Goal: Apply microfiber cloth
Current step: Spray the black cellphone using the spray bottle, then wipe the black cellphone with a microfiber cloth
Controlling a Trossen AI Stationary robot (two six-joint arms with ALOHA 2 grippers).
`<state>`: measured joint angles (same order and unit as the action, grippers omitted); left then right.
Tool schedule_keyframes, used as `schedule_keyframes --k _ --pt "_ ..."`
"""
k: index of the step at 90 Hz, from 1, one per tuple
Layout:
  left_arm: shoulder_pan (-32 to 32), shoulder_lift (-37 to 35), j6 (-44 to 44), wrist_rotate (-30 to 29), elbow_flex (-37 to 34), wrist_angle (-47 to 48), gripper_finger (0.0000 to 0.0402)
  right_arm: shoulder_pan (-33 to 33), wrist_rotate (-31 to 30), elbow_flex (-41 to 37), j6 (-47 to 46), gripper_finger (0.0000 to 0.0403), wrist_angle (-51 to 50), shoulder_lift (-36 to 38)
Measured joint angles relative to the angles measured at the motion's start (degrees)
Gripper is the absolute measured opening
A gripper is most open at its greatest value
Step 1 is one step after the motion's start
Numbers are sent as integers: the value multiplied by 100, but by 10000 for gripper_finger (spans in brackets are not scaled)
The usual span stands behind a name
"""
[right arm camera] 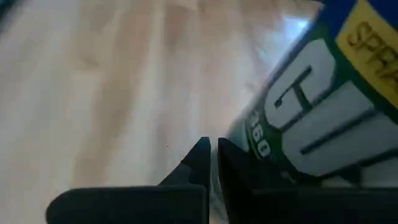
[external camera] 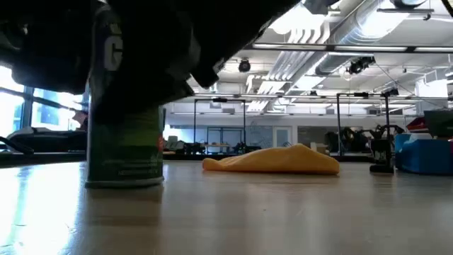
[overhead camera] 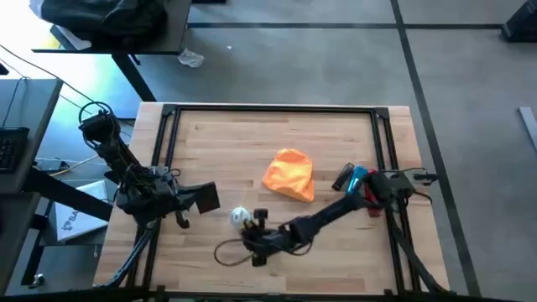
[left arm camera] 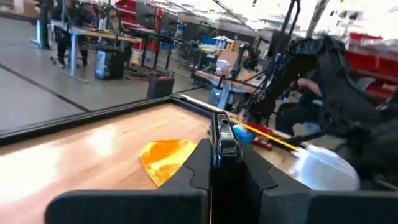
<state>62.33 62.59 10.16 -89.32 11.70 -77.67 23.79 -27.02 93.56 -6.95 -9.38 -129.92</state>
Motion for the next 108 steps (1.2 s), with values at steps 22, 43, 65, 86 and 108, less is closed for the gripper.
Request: schedule_keyframes --k 22,43,65,86,108 --pt "139 -573 652 -78 0 -245 9 -731 -204 0 394 0 -612 101" --pt "102 -1025 1012 -83 0 -235 9 -1829 2 0 1038 0 -618 101" --pt "-91 -1265 1461 -74 0 -169 9 -2785 1164 -2 1713 0 -1177 275" --pt "-222 -1236 1336 676 -4 184 9 -3095 1521 0 2282 0 -2426 937" --pt "-519 -1235 857 1571 -4 149 11 -3081 1578 -453 2495 0 -3920 1574"
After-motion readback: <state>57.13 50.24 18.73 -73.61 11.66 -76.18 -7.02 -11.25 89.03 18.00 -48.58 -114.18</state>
